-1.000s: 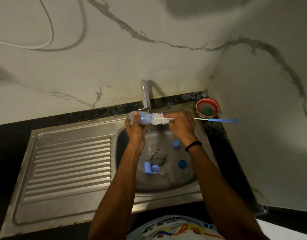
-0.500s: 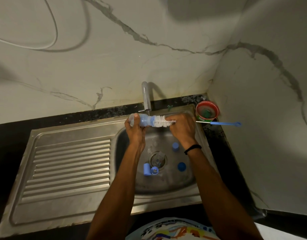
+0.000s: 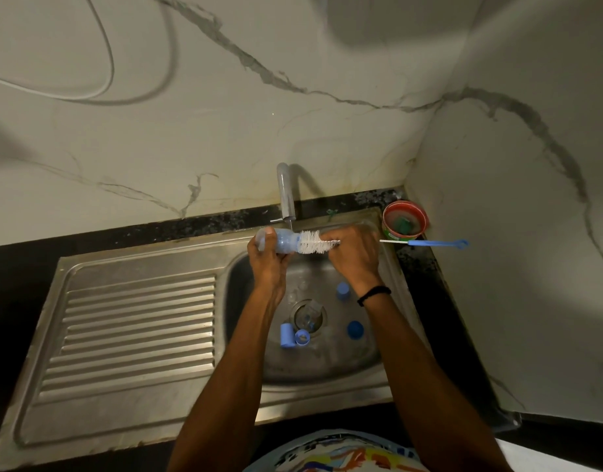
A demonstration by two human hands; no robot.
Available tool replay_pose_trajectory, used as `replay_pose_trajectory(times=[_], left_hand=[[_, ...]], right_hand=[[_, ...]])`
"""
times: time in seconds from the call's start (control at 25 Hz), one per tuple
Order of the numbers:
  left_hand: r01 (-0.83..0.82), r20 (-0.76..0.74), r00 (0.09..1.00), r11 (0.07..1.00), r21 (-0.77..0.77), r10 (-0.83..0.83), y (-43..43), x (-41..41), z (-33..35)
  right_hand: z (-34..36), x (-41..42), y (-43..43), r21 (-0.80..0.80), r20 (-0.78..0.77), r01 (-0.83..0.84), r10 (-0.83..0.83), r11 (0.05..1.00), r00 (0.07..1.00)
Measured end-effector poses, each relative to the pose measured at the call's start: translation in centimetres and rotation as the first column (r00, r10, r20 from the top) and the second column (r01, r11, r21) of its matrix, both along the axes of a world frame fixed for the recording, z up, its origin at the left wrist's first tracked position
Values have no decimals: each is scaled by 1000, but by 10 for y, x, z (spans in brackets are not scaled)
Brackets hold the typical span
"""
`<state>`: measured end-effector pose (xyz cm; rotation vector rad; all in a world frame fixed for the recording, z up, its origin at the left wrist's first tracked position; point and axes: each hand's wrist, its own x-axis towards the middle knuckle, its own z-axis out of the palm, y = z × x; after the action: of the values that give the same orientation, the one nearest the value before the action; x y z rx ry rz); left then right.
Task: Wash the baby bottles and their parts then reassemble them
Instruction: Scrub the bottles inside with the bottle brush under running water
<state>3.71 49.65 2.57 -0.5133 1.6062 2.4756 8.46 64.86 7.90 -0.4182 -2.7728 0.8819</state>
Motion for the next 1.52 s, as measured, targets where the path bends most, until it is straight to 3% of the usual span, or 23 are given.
replay_pose_trajectory(times=[0.32, 0.44, 0.56, 0.68, 1.2, 1.52], left_hand=[[9, 43, 999, 1000, 15, -10, -1, -4, 0], [-58, 106, 993, 998, 30, 55, -13, -6, -7], [-65, 140, 988, 997, -52, 72, -18, -6, -13], [36, 140, 990, 997, -63, -27, -9, 2, -14], [37, 104, 994, 999, -16, -35, -3, -4, -6], [149, 201, 967, 987, 51, -157, -19, -7, -8]], right_hand=[[5, -6, -3, 53, 27, -20, 18, 998, 999], [-4, 0, 7, -95, 70, -21, 28, 995, 997], [-20, 15, 9, -141, 158, -30, 52, 989, 986], [-18, 14, 5, -106, 188, -43, 62, 993, 980], [-13, -3, 6, -136, 162, 28, -6, 990, 987], [-27, 7, 11, -223, 224, 48, 3, 974, 975]])
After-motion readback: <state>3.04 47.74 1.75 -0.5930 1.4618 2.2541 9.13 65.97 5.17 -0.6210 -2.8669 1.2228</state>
